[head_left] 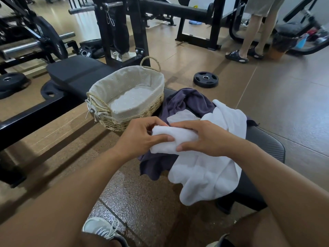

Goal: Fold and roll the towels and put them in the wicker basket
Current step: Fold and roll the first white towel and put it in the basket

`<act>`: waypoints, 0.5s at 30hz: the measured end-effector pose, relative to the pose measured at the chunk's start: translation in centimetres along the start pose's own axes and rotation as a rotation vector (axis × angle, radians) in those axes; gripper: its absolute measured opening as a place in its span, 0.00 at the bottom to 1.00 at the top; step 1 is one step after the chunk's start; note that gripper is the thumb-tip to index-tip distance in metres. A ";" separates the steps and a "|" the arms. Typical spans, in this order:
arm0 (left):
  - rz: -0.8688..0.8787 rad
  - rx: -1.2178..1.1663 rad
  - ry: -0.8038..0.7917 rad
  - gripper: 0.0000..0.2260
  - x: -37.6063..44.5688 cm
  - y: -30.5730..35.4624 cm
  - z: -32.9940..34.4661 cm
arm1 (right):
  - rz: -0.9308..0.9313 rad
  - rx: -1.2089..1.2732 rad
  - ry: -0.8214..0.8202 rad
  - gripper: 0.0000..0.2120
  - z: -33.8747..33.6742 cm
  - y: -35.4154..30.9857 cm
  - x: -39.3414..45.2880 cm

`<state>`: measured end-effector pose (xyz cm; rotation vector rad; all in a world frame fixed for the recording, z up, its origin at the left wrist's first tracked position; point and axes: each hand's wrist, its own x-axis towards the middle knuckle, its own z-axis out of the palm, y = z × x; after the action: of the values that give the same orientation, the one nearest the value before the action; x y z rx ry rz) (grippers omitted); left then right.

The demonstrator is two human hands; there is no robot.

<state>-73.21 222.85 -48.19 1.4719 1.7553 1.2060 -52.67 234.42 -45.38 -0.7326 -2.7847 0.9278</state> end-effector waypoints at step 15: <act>0.026 0.162 0.535 0.20 -0.3 0.9 -2.9 | 0.004 0.085 0.230 0.19 0.9 -1.4 1.0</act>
<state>-75.19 221.69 -46.16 1.3400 2.2288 1.6123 -54.38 233.48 -45.34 -0.7781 -2.5301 0.8942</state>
